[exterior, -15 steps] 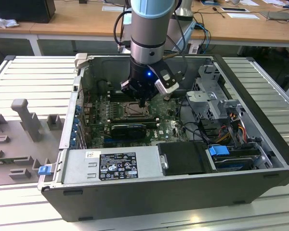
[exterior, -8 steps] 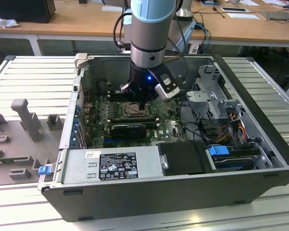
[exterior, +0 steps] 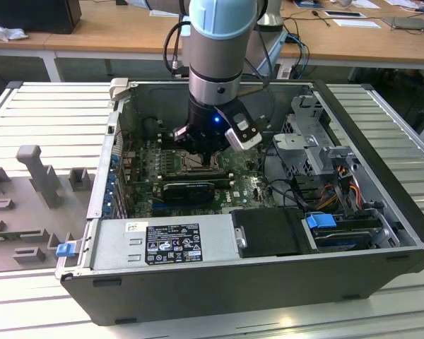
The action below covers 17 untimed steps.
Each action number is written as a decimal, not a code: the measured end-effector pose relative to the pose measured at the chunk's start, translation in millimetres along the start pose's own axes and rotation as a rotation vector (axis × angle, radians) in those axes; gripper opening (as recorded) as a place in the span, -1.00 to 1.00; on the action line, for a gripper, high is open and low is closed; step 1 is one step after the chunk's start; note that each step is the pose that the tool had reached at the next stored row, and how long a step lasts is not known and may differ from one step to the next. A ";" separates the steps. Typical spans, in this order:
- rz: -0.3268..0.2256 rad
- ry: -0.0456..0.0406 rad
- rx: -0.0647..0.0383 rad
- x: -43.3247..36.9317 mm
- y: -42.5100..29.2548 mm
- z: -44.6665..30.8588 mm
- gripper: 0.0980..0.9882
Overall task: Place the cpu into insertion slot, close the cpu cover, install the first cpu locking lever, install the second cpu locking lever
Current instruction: 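Install the second cpu locking lever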
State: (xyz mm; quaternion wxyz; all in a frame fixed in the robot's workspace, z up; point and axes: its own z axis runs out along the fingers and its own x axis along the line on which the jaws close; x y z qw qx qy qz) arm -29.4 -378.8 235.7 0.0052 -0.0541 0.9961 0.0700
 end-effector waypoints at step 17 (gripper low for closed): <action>0.025 -0.0071 -0.030 27.0 -4.7 9.3 -0.98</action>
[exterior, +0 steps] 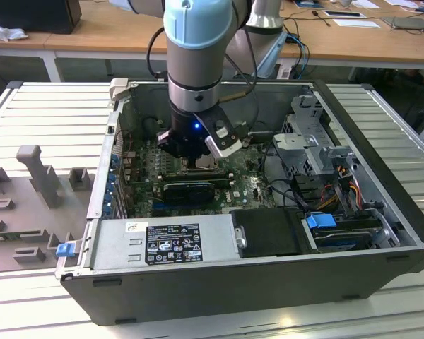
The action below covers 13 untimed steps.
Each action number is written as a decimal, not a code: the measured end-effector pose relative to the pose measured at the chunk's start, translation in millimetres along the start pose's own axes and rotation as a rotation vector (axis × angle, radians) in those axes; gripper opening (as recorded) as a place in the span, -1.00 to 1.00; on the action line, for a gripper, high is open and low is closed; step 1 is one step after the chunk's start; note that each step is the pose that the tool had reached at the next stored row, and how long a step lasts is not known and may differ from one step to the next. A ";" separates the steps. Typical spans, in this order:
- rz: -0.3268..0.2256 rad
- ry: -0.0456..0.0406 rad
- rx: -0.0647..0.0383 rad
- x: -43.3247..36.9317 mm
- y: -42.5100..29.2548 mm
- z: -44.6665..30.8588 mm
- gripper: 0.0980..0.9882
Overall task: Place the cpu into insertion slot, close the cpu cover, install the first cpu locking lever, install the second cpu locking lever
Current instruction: 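Install the second cpu locking lever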
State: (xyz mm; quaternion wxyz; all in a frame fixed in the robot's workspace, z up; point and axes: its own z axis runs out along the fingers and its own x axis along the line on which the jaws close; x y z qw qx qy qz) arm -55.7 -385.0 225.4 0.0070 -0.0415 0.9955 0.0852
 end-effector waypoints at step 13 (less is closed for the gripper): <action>0.000 -0.0111 -0.118 12.0 -20.7 13.3 -0.98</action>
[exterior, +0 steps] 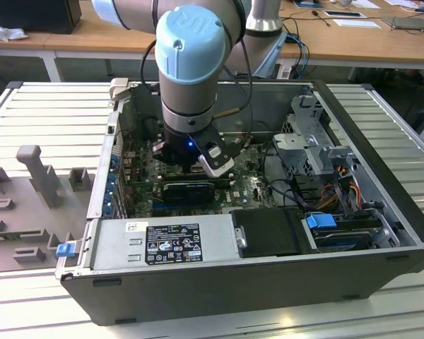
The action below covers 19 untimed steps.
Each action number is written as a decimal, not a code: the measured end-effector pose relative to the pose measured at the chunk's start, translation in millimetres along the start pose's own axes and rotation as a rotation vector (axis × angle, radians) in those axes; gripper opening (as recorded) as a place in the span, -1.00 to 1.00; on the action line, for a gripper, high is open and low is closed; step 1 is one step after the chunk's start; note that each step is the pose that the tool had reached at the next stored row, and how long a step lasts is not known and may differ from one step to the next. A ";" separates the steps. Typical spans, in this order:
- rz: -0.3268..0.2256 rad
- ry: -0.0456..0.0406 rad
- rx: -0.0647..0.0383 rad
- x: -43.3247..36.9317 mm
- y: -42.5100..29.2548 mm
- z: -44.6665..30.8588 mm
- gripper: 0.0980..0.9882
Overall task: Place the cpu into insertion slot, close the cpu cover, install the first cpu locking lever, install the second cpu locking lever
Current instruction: 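Install the second cpu locking lever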
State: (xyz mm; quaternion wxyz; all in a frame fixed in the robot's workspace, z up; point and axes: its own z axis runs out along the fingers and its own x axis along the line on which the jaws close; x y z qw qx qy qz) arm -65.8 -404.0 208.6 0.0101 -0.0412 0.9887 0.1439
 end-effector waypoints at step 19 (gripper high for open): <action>0.001 -0.0097 -0.098 11.9 -15.6 9.4 -0.98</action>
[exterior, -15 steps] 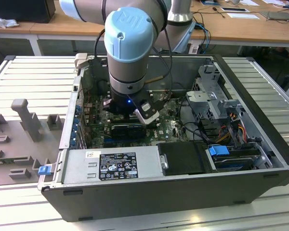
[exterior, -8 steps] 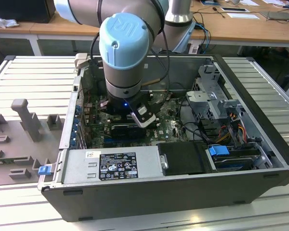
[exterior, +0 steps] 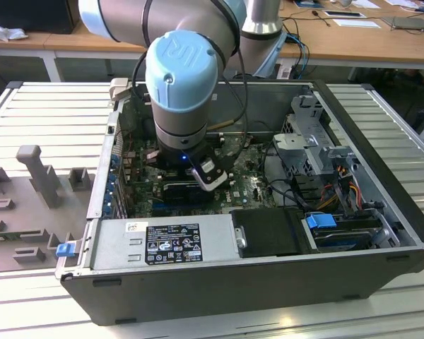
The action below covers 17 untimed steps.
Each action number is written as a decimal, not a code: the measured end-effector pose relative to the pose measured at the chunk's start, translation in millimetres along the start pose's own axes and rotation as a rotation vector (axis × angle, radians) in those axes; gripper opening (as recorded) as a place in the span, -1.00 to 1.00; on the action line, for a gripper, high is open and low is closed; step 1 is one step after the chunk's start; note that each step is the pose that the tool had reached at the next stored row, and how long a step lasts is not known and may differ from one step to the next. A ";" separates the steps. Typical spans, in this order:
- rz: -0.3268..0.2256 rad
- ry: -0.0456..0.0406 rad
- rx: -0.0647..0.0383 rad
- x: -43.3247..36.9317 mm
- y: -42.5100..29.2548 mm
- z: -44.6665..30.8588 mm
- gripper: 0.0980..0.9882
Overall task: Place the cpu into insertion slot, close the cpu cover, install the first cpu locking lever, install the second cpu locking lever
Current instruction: 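Install the second cpu locking lever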
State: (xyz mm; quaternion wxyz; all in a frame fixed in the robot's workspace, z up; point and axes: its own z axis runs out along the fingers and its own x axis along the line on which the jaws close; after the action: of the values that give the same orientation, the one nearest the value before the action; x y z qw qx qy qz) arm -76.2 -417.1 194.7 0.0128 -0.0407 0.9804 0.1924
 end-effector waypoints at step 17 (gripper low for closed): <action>0.000 -0.0029 -0.034 5.5 17.1 -27.9 -0.98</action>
State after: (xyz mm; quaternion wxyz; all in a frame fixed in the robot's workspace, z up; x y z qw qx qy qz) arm -83.4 -412.4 226.8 0.0135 -0.0405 0.9770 0.2090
